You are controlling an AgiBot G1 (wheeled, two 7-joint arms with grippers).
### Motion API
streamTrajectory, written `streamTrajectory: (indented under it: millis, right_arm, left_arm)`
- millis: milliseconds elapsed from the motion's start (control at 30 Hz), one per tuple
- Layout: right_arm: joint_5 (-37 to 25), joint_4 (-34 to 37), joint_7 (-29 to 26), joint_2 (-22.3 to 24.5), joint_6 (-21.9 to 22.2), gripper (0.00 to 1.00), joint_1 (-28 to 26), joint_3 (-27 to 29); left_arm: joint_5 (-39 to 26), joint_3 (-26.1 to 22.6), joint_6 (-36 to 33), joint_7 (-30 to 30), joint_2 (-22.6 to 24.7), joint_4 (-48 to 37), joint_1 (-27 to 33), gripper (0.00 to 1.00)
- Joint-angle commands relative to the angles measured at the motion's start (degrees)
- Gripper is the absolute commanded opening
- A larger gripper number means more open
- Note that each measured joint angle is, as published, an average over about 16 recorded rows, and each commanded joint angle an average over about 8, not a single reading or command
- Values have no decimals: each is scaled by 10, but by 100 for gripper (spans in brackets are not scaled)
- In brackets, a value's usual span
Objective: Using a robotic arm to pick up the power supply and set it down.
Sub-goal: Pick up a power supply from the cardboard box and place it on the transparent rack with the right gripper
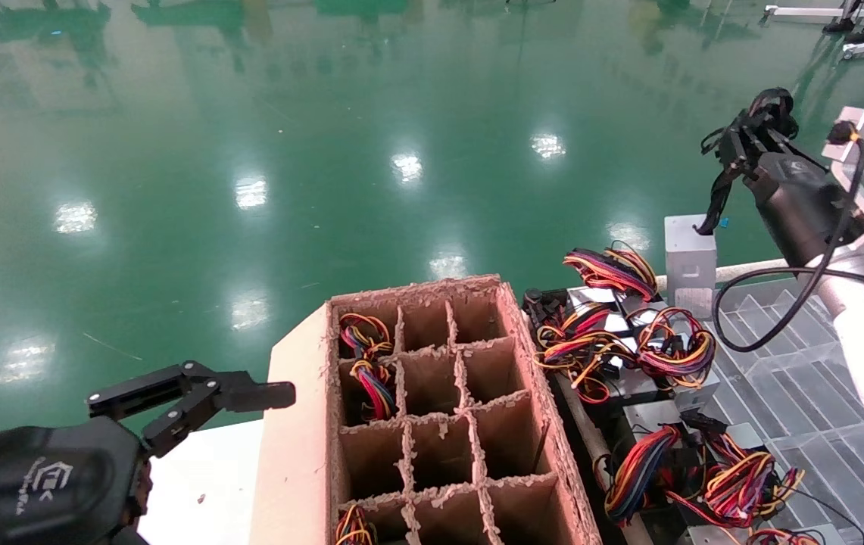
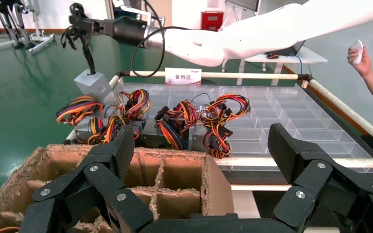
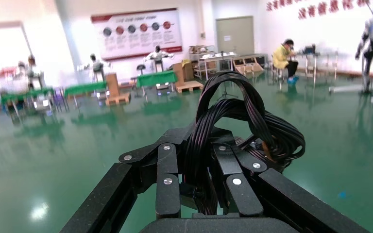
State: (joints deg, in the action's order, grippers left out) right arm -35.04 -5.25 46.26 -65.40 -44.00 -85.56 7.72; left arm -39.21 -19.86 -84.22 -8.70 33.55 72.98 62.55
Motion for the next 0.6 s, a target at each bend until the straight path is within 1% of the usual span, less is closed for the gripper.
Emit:
streamTrajectory:
  millis: [33,167,267,433,600]
  right_arm:
    - [-5,-1,20,-2,0,0,-6,-3]
    - [-2,-3,61,-4,-20,0,-5,1]
    - [6,2,78,-7,-35,0,-2,7]
    - [18,23,81,-13,-45,0,0,15]
    - [28,42,69,-17,-47,0,3,22]
  left_arm:
    - [0,0,0,0,0,0,0,100]
    - [0,0,0,0,0,0,0,100]
    - [0,0,0,0,0,0,0,100]
    - [0,0,0,0,0,0,0,100]
    - [0,0,0,0,0,0,0,100]
